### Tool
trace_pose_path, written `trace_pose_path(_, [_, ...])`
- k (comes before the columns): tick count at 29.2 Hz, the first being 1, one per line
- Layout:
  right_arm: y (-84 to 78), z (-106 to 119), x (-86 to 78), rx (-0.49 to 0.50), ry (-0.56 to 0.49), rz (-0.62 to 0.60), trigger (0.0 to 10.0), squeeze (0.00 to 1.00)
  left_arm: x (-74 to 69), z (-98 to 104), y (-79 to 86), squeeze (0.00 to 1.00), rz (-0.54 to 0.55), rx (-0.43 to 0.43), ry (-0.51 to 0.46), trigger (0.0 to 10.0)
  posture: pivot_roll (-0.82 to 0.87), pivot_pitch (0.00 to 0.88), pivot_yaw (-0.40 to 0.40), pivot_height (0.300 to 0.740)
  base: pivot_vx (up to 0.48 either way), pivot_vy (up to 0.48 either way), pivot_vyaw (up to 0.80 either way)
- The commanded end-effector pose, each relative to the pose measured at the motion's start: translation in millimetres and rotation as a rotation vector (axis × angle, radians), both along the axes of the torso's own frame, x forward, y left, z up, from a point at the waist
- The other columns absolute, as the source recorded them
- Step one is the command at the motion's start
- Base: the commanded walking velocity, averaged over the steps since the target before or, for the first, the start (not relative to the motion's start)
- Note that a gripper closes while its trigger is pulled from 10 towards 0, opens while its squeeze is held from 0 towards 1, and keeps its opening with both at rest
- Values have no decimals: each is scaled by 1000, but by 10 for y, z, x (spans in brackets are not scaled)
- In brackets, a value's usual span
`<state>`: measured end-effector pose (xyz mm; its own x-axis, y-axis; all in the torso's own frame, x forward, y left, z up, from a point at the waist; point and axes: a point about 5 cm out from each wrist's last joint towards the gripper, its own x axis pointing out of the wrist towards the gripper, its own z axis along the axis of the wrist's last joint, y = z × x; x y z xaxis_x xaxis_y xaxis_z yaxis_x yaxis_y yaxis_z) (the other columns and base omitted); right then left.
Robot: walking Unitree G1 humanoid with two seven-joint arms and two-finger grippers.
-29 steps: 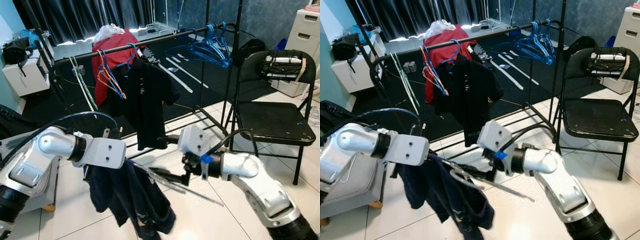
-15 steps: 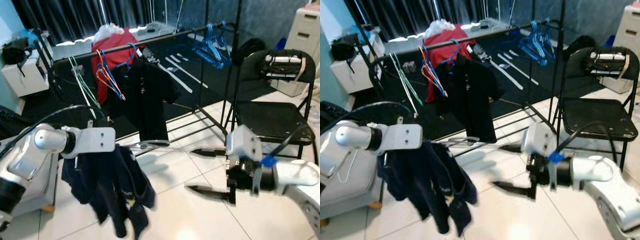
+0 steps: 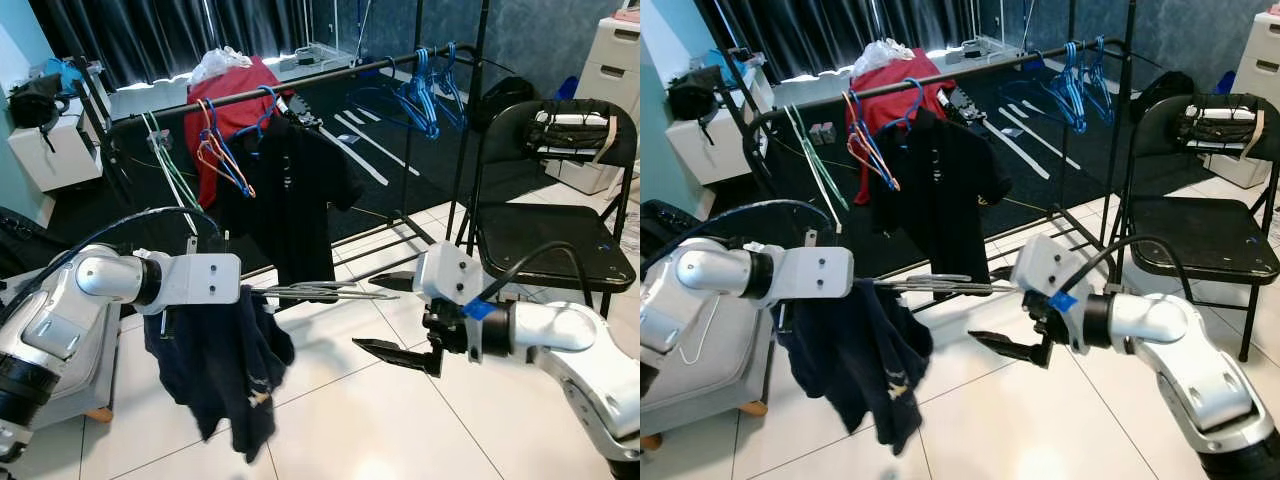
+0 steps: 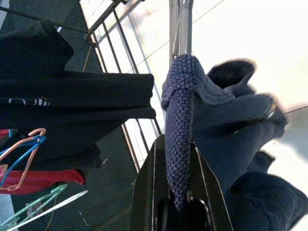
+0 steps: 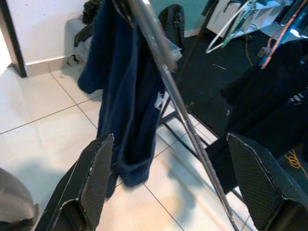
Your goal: Hang hanger
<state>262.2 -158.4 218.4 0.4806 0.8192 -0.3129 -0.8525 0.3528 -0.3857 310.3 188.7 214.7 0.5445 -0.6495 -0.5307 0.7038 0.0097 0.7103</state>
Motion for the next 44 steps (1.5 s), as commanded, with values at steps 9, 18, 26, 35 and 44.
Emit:
trace_pose_path(9, [219,-103,136,-31,-63,24,10000,0,-38,29,-50,0,-40,-3,-2,10000,-112,0,115,740,0,0,0])
trace_pose_path(18, [328,-194,178,-79,-69,72,10000,0,-86,22,-108,0,-78,0,8,10000,-111,0,113,740,0,0,0])
trace_pose_path(26, [438,-290,183,-126,-73,122,0,0,-135,1,-204,0,-122,-4,21,10000,-108,0,108,740,0,0,0])
trace_pose_path(35, [447,-337,185,-156,-75,138,0,0,-146,-1,-235,0,-136,-4,23,10000,-110,0,104,740,0,0,0])
trace_pose_path(44, [459,-326,203,-168,-100,145,0,0,-152,4,-248,0,-145,-5,29,10000,-109,0,104,740,0,0,0])
